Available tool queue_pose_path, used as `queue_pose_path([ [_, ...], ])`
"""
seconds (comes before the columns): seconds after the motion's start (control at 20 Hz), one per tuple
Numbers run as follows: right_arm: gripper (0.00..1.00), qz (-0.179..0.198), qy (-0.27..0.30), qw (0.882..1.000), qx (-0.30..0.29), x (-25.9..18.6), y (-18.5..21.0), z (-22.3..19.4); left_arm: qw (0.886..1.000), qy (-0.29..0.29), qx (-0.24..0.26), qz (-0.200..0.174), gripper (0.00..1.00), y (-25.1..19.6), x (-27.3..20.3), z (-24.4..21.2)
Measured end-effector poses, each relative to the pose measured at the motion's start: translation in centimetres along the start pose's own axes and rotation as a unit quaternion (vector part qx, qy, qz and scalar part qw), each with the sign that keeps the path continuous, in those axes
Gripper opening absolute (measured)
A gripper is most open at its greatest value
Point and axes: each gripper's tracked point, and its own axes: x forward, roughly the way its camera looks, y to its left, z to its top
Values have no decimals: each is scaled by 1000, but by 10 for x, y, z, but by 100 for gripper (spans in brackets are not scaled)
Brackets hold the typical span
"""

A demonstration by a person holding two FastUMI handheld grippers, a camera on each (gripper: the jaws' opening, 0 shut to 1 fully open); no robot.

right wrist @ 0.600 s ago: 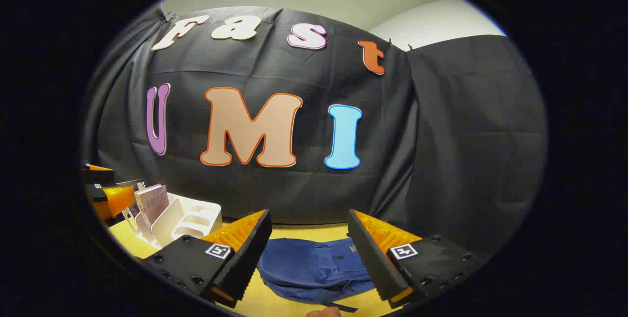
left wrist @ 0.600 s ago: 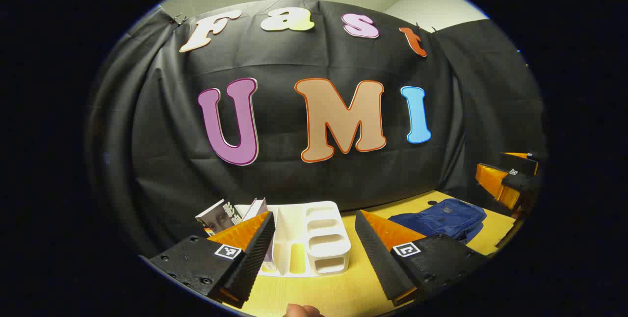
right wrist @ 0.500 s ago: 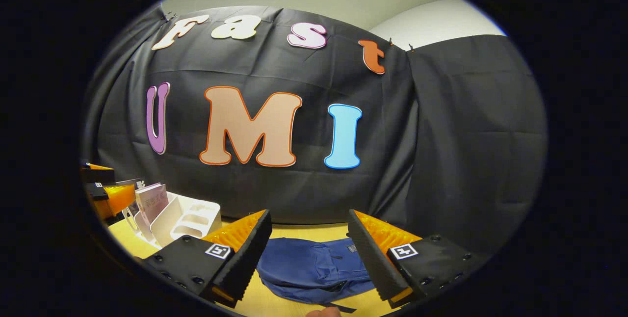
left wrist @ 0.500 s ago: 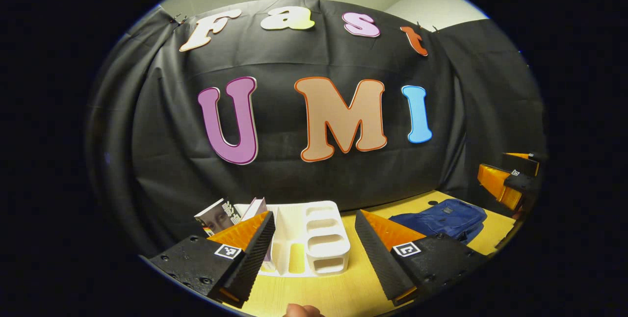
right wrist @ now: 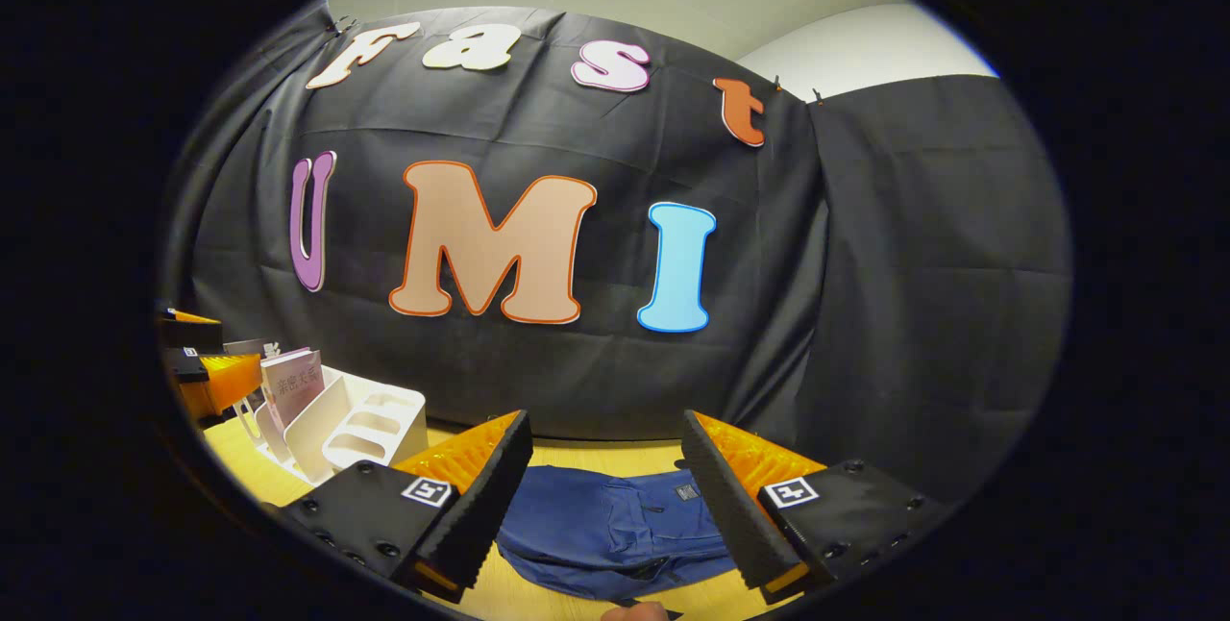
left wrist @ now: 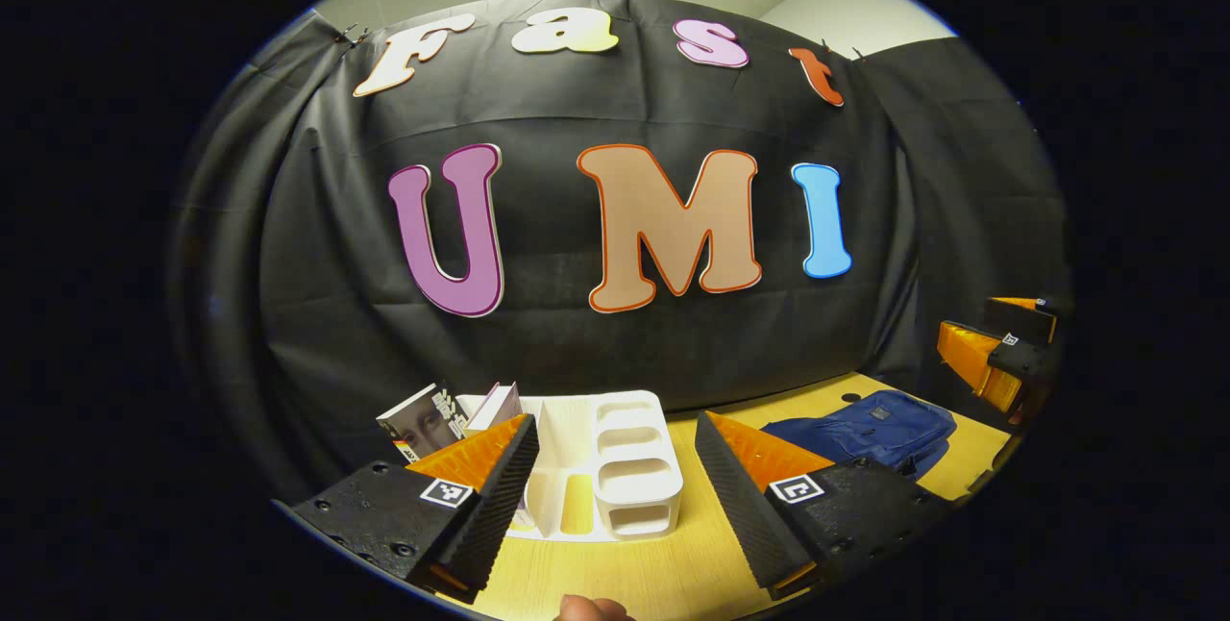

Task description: Open the schoolbag, grab two books from the bookshelf and put them into the schoolbag.

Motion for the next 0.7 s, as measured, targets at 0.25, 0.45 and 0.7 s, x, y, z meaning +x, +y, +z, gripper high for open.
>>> queue_pose_path([
  [0.25,96,4,-4,1000,1,7,0,3,1000,-5,4,4,95,0,0,4],
  [0.45,96,9,-3,1000,1,11,-1,2,1000,-9,10,12,96,1,2,6],
  [0.7,98,27,6,999,-25,15,4,-9,999,-10,14,30,96,7,2,8],
])
